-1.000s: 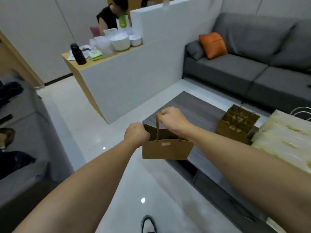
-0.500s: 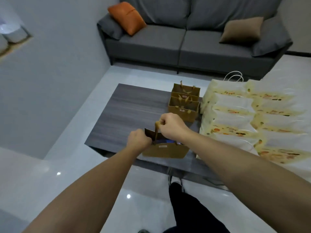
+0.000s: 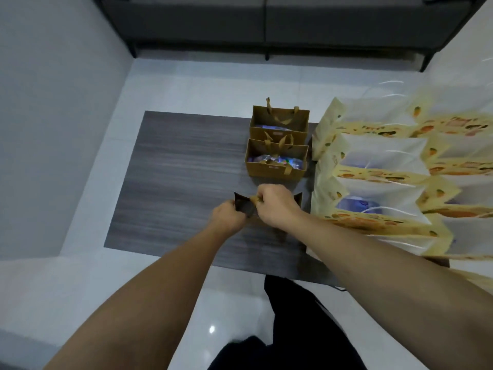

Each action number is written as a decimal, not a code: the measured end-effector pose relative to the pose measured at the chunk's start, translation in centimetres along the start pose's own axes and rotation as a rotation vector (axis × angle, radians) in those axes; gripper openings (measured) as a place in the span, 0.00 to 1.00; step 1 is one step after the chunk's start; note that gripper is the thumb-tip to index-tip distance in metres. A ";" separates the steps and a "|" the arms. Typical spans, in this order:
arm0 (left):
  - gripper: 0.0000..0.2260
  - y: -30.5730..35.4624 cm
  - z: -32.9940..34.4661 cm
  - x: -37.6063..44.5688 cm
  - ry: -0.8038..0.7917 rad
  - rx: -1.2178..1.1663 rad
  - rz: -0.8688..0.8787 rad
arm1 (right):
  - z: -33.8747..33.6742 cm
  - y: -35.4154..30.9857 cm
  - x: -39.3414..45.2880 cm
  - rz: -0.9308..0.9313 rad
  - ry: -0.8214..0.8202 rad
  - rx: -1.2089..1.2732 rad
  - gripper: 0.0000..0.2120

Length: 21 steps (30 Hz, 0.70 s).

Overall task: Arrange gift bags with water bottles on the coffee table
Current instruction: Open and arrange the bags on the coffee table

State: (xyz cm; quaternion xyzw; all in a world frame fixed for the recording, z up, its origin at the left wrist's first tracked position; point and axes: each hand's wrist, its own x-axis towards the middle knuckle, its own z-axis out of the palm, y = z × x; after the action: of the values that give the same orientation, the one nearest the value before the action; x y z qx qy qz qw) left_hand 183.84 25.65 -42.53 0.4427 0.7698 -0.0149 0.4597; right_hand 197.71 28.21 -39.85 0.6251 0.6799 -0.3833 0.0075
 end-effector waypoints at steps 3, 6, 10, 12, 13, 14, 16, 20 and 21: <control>0.20 1.3 0.6 2.2 -0.013 -0.014 -0.001 | -0.1 1.0 2.3 0.034 0.016 0.007 0.02; 0.20 2.3 1.2 4.2 -0.030 0.028 0.035 | -0.2 2.0 4.5 0.064 0.043 0.031 0.03; 0.21 3.0 2.1 6.4 -0.106 0.071 0.071 | 0.1 2.9 6.2 0.100 0.037 0.033 0.03; 0.20 3.0 2.5 7.3 -0.152 0.093 0.086 | 0.5 3.3 6.6 0.128 0.054 0.014 0.02; 0.20 2.8 2.7 7.7 -0.162 0.103 0.093 | 0.7 3.4 6.8 0.132 0.073 0.008 0.02; 0.19 2.6 2.8 8.1 -0.166 0.122 0.100 | 0.9 3.4 7.0 0.135 0.095 0.006 0.02; 0.20 2.1 3.0 8.9 -0.152 0.164 0.140 | 1.1 3.3 7.4 0.142 0.136 0.022 0.02; 0.20 2.1 2.6 10.3 -0.155 0.172 0.241 | 0.6 2.7 9.1 0.150 0.224 -0.001 0.05; 0.20 2.1 2.4 10.7 -0.161 0.172 0.254 | 0.4 2.6 9.5 0.159 0.235 -0.013 0.06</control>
State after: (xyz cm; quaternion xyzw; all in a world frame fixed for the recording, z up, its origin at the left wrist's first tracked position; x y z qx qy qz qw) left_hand 184.97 33.02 -50.89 0.5715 0.6641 -0.0577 0.4785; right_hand 197.64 35.84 -46.14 0.7175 0.6269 -0.3013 -0.0380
